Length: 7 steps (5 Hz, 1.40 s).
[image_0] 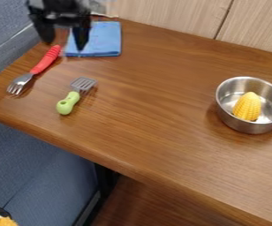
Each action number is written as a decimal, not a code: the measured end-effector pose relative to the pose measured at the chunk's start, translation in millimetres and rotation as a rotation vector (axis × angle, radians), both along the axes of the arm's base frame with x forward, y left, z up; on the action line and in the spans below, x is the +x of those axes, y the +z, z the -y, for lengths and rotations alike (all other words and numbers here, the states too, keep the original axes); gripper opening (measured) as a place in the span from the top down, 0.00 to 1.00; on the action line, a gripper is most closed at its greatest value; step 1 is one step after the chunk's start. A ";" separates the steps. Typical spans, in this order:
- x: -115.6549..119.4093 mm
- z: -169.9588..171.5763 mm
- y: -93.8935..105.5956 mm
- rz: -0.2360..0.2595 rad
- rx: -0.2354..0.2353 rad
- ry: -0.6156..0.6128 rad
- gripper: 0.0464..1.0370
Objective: Pick up the green spatula and place it to the right of the blue napkin
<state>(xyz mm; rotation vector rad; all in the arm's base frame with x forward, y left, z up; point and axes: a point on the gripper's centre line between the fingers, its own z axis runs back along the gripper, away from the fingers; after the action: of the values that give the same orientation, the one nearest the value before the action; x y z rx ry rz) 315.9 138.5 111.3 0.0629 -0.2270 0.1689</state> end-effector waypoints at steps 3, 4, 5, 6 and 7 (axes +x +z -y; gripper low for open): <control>-41.4 27.5 -59.1 -0.119 -0.098 -0.140 0.04; -37.2 35.2 -63.8 -0.119 -0.088 -0.166 0.09; -36.8 35.7 -71.3 -0.140 -0.010 -0.160 0.39; -36.3 35.0 -71.5 -0.135 0.027 -0.155 0.67; -36.7 34.6 -71.0 -0.138 0.024 -0.148 0.72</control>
<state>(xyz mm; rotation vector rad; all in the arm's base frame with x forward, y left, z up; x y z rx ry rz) 279.2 103.9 40.4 0.0815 -0.0950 0.0146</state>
